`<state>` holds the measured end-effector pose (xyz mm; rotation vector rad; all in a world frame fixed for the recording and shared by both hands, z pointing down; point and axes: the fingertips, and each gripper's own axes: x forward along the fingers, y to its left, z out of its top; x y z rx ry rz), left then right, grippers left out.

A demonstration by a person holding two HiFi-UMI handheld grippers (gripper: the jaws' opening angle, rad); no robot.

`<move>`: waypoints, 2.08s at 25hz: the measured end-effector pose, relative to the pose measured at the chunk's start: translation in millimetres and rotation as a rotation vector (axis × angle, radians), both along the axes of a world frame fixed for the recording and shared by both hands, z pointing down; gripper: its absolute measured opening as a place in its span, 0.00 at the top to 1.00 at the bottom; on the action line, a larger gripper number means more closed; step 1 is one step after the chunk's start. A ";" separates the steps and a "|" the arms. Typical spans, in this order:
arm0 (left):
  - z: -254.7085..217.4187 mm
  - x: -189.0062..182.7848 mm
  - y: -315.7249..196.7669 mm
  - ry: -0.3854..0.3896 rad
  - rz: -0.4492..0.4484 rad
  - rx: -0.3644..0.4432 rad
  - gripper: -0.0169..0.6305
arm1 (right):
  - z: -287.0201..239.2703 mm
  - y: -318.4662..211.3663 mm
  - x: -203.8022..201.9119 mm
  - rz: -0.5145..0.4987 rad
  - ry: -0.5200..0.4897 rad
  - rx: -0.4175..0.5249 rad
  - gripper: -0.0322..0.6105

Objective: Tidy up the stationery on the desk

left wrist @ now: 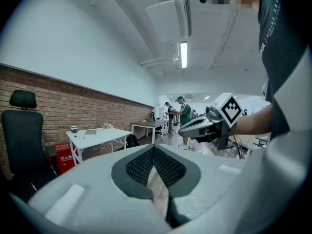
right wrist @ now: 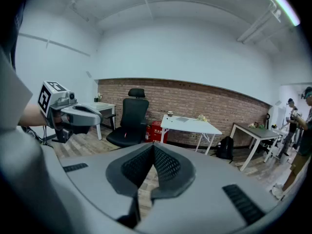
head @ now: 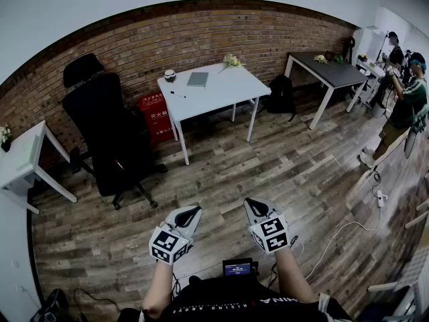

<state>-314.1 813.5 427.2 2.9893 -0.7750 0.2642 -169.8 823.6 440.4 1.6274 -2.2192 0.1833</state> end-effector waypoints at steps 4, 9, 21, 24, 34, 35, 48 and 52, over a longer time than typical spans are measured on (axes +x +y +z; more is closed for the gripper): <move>-0.4 -3.5 -5.1 -0.010 -0.010 -0.003 0.96 | 2.0 -2.2 1.3 0.008 -0.002 -0.008 0.94; -0.1 -1.9 -6.1 -0.019 -0.007 -0.004 0.95 | 2.8 -0.4 6.1 0.021 -0.006 -0.014 0.94; 0.9 7.4 -2.5 -0.051 0.015 -0.010 0.95 | 6.3 9.6 18.9 0.067 -0.073 -0.024 0.94; 10.2 12.3 1.1 -0.057 0.009 -0.026 0.96 | 11.1 13.9 21.6 0.067 -0.088 -0.028 0.94; 19.2 44.7 5.5 -0.066 -0.028 -0.038 0.96 | 18.0 27.0 52.8 0.053 -0.103 -0.024 0.94; 20.5 49.0 6.6 -0.068 -0.029 -0.038 0.95 | 20.1 28.3 58.0 0.053 -0.107 -0.026 0.94; 39.2 75.6 -18.3 -0.094 -0.042 -0.059 0.96 | 29.5 -2.6 112.2 0.085 -0.104 -0.038 0.94; 47.4 76.1 -60.5 -0.085 -0.020 -0.068 0.95 | 35.3 -42.1 113.5 0.101 -0.074 -0.050 0.94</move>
